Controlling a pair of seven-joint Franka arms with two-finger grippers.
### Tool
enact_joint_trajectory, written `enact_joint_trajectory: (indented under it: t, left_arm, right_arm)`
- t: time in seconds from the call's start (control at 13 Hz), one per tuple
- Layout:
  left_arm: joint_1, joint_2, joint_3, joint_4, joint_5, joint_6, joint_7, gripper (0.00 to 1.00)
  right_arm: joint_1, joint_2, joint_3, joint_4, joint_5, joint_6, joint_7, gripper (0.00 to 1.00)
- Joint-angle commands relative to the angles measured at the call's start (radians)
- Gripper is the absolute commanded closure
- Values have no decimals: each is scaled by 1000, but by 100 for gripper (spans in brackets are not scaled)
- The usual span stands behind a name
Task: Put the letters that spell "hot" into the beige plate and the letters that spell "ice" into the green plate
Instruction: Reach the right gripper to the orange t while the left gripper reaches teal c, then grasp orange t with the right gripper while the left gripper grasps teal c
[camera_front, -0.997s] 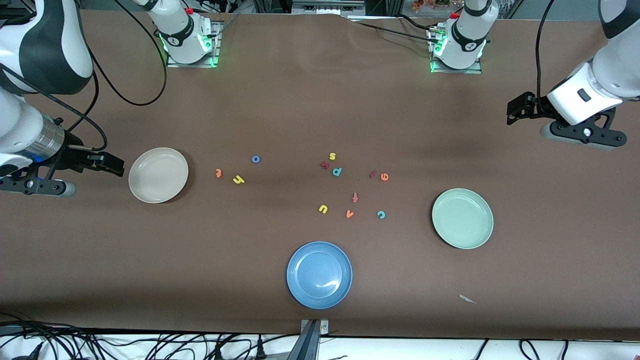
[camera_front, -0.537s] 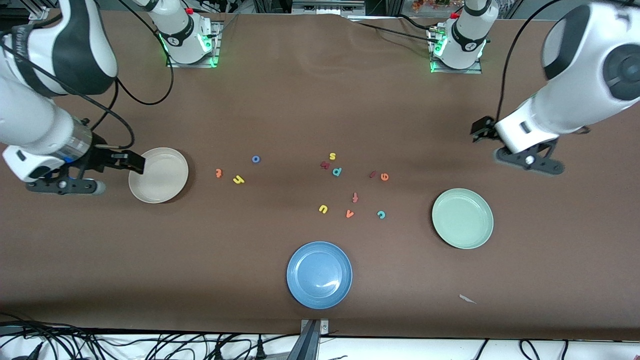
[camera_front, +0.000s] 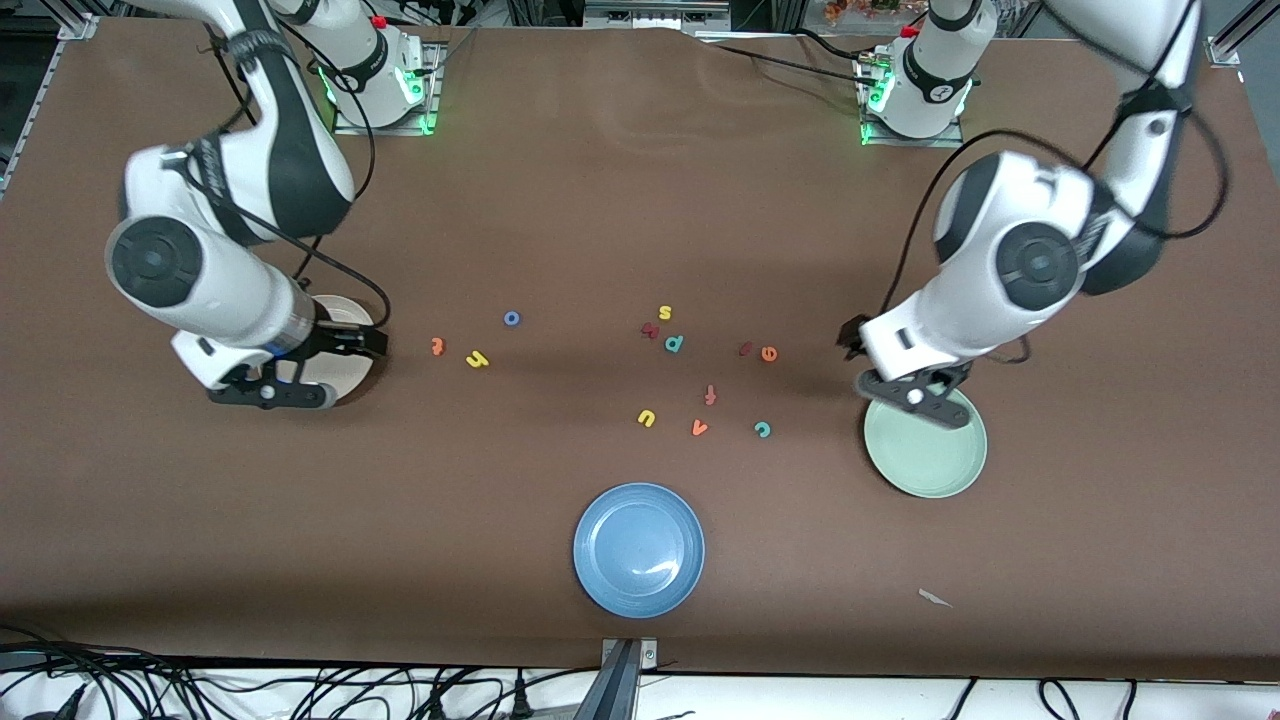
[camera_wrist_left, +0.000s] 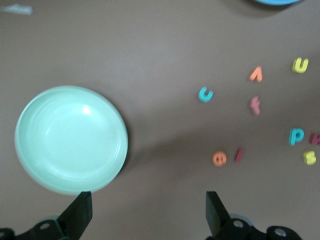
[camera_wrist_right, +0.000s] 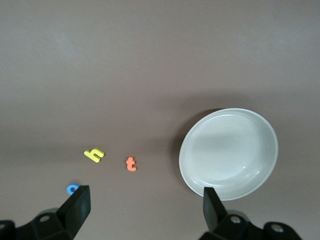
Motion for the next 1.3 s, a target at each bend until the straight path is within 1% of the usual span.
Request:
enact_joint_trajectory:
  t: [0.0,0.23,0.38,0.46,0.54,0.61,0.69,0.77,0.84,0.92,1.0,1.07,1.15,1.23]
  left_arm:
    - [-14,104,-31,38,16,137,15,0]
    - [-29,183,-35,38,18,286,64,0]
    - [-38,237,-34,35,24,387,137,0]
    - [-43,255,-34,32,45,413,160,0]
    - [-55,273,-35,32,79,430,164,2]
    - [-57,292,-35,30,100,447,164,6]
    - [-58,307,-35,29,105,472,167,6]
    - [-60,321,-35,24,106,512,167,6]
    - [-61,338,-35,18,108,542,167,7]
    - [-72,350,-35,16,108,552,167,8]
    - [-75,355,-35,15,108,553,167,9]
    - [-77,366,-35,7,108,564,167,13]
    - [-77,379,-35,6,107,569,168,21]
    - [-77,389,-35,6,106,569,168,23]
  right_arm:
    - [4,14,25,-110,9,109,-3,1]
    - [4,69,76,-216,7,237,-6,1]
    - [4,95,82,-267,6,310,-7,1]
    - [4,103,82,-299,7,353,-7,8]
    - [3,109,82,-327,7,391,-9,12]
    - [2,110,82,-347,9,419,-7,13]
    - [2,115,82,-361,9,441,-6,24]
    - [2,124,82,-368,10,455,0,29]
    - [1,126,81,-379,10,462,0,37]
    - [1,126,80,-381,10,462,-3,43]
    - [1,126,80,-381,10,462,-4,53]
    - [1,138,80,-381,9,478,-6,53]
    - [1,143,80,-382,9,501,-6,53]
    - [1,146,80,-382,9,505,-7,53]
